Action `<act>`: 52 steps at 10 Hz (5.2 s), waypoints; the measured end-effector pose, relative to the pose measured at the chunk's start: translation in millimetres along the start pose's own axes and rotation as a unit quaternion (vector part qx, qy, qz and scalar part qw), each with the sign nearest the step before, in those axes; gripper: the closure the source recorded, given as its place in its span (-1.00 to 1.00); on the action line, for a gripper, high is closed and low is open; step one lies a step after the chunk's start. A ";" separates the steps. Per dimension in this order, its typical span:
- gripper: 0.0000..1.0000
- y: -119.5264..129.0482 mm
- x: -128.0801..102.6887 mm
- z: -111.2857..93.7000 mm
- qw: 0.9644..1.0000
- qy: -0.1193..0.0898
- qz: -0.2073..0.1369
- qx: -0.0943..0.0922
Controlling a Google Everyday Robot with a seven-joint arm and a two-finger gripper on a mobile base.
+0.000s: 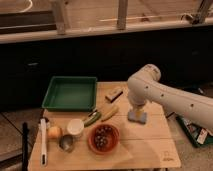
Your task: Place sponge in tray
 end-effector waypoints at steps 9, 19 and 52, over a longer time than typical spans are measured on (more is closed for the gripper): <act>0.42 -33.8 -29.6 -18.3 1.000 0.008 -0.023 0.011; 0.24 -73.7 -82.6 -10.7 0.999 0.019 -0.037 0.009; -0.51 59.3 55.0 139.5 0.975 -0.063 0.190 -0.095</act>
